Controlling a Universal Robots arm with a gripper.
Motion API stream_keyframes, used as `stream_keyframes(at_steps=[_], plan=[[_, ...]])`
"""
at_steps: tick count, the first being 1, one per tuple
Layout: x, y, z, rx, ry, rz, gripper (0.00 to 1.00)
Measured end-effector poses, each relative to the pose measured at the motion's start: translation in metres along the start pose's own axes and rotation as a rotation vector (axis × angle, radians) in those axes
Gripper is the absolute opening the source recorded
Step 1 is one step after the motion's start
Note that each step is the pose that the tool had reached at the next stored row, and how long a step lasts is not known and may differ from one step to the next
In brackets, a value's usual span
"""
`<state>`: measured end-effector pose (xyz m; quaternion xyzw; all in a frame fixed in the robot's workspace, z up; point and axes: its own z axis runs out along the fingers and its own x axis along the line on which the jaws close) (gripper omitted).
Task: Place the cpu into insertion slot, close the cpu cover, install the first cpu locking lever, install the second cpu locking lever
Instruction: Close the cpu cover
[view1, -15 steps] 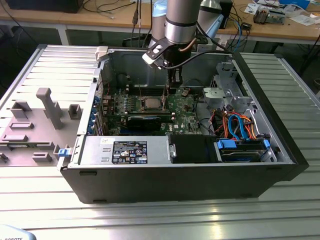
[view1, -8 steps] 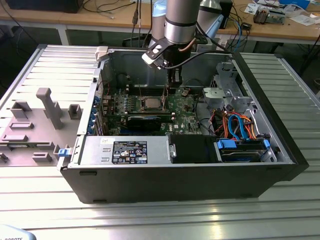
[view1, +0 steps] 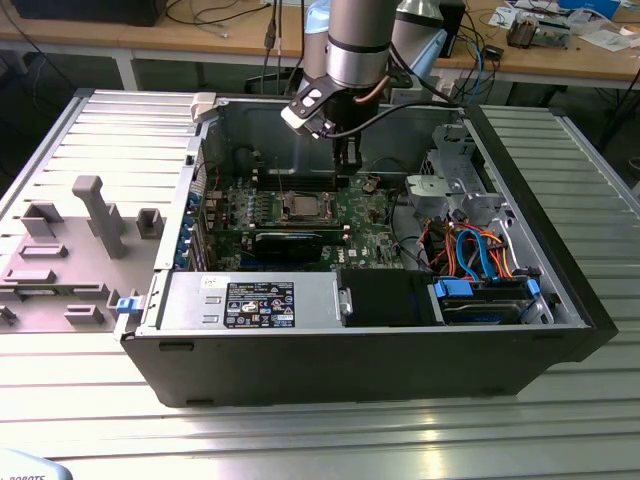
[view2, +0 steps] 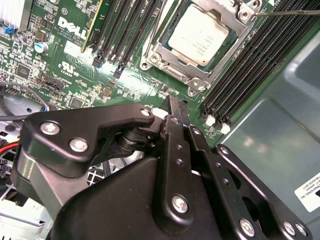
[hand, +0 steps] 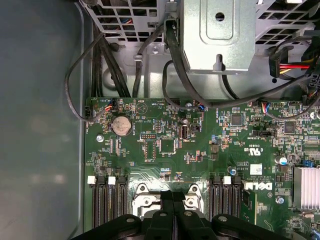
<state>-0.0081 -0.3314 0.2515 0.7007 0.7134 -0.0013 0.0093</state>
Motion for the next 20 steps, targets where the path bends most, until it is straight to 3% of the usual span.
stream_keyframes(at_steps=[10,14,20], plan=[[0.0,-0.001,0.0001,0.0,-0.0001,0.0,0.11],[0.0002,-0.0109,0.0032,0.0003,0.0001,0.0,0.11],[0.0005,-0.0206,0.0072,0.0004,0.0,0.0,0.11]])
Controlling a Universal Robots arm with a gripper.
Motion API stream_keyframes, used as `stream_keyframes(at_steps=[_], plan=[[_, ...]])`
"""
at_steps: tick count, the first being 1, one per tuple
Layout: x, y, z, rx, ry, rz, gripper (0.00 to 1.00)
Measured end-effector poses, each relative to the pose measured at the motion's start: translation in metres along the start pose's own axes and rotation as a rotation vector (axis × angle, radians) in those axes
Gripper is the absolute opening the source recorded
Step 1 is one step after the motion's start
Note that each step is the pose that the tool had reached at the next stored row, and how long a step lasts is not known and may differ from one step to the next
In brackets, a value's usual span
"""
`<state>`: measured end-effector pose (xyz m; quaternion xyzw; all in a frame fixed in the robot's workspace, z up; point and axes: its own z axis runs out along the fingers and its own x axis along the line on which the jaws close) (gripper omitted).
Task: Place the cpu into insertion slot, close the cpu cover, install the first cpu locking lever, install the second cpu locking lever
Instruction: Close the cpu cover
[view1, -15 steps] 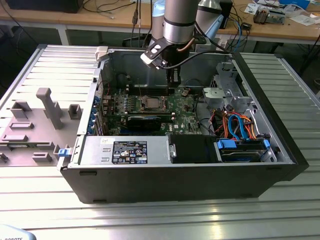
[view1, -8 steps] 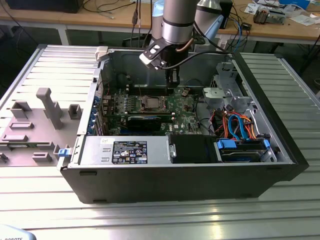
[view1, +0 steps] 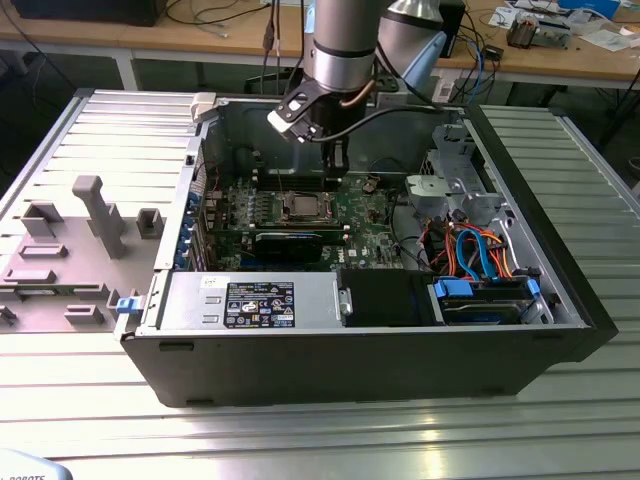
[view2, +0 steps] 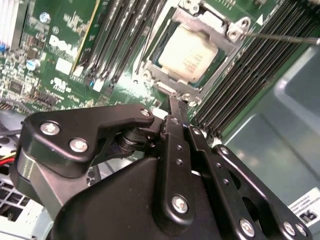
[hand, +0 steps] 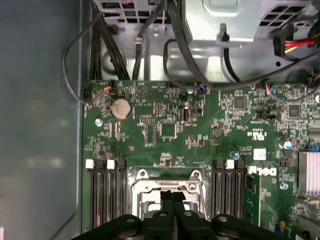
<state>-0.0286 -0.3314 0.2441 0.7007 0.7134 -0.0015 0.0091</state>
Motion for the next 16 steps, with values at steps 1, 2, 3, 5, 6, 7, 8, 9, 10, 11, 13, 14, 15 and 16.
stream_keyframes(at_steps=[1,2,3,5,6,7,8,9,10,11,13,14,15,16], plan=[[0.0,-0.0023,0.0005,0.0,-0.0001,0.0,0.11],[0.0,-0.0046,0.0009,0.0,-0.0001,0.0,0.11],[0.0001,-0.0076,0.0014,0.0,-0.0002,0.0,0.11],[0.0003,-0.0151,0.0025,-0.0001,0.0001,0.0,0.11],[0.0004,-0.0205,0.0035,-0.0002,0.0002,0.0,0.11],[0.0,-0.025,0.0049,-0.0002,0.0002,0.0,0.11],[-0.0001,-0.0273,0.0057,0.0,-0.0001,0.0,0.11],[-0.0006,-0.0311,0.0077,0.0,-0.0001,0.0,0.11],[-0.0018,-0.033,0.0101,0.0025,-0.0001,-0.001,0.11],[-0.003,-0.0342,0.0127,0.0075,0.0002,-0.004,0.11],[-0.0032,-0.0375,0.0154,0.013,0.0004,-0.005,0.11],[-0.0032,-0.0396,0.0164,0.0186,0.0004,-0.005,0.11],[-0.0032,-0.0405,0.0171,0.0232,0.0005,-0.005,0.11],[-0.0031,-0.042,0.0183,0.0282,0.0007,-0.005,0.11]])
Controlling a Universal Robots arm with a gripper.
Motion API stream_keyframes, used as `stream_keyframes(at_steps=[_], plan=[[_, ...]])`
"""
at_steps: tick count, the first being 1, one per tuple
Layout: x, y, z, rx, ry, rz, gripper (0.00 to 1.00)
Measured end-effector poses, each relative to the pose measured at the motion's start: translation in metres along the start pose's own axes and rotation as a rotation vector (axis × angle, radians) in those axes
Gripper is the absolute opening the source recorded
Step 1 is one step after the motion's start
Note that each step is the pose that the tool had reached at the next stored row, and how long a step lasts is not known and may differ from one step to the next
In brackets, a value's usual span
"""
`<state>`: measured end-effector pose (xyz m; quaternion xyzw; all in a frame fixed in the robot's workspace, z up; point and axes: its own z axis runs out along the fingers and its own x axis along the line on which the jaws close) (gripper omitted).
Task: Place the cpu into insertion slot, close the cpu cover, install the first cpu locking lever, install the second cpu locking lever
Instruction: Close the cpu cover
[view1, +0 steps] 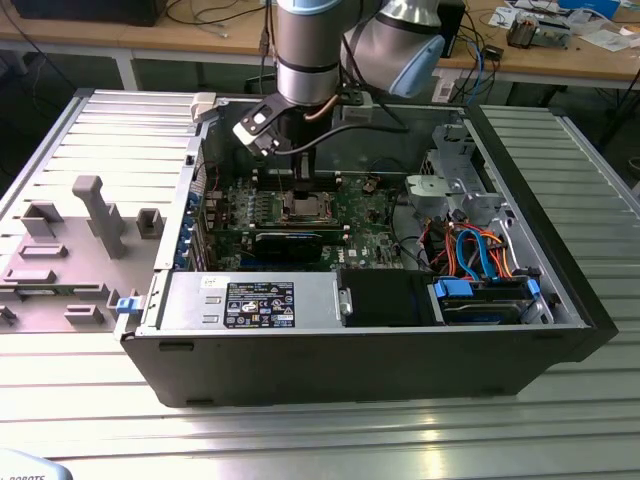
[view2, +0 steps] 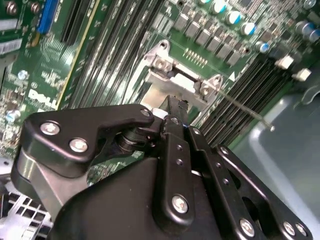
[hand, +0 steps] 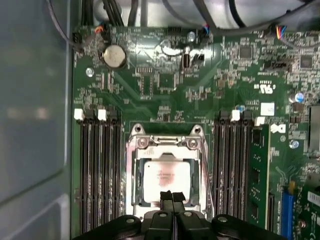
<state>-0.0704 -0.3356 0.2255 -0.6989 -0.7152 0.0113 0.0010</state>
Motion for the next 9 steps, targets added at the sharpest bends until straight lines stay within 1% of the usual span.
stream_keyframes(at_steps=[1,4,6,9], plan=[[0.0001,-0.0024,0.0016,0.0013,-0.0001,0.0,0.11],[0.0002,-0.0064,0.0043,0.0015,-0.0001,-0.001,0.11],[0.0002,-0.0074,0.0048,0.0012,-0.0002,-0.001,0.11],[0.0002,-0.0101,0.009,0.0007,-0.0006,-0.023,0.11]])
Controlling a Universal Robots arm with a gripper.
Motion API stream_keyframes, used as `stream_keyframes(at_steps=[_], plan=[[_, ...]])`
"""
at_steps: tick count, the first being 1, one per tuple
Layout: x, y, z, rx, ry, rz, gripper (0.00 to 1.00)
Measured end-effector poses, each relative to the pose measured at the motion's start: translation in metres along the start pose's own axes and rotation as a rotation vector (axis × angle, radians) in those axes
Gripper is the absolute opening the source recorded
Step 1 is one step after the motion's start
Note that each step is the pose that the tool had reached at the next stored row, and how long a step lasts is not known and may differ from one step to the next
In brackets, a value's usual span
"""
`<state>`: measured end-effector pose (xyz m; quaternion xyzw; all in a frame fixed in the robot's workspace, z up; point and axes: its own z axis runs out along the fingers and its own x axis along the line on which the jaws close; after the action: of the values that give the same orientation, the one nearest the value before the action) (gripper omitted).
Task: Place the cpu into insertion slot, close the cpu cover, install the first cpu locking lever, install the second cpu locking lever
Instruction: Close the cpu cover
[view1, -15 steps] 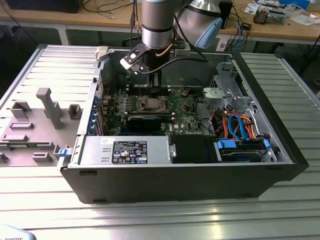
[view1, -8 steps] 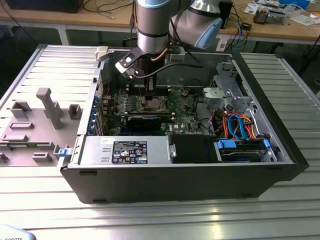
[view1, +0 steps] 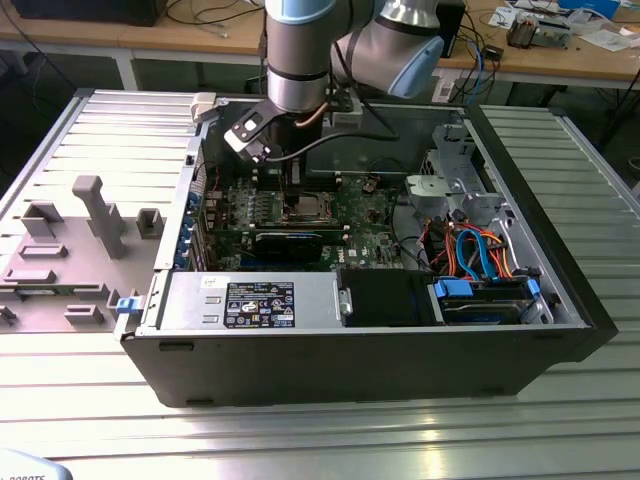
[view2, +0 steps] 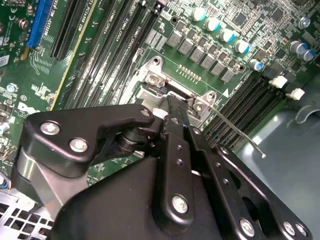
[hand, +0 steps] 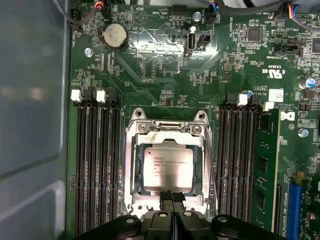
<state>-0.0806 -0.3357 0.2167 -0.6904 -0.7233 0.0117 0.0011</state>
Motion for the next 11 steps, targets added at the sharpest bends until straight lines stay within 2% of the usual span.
stream_keyframes(at_steps=[7,11], plan=[[0.0001,-0.0003,0.0098,-0.0001,-0.0001,-0.005,0.11],[0.0002,-0.0011,0.0099,-0.0009,0.0001,-0.005,0.11]])
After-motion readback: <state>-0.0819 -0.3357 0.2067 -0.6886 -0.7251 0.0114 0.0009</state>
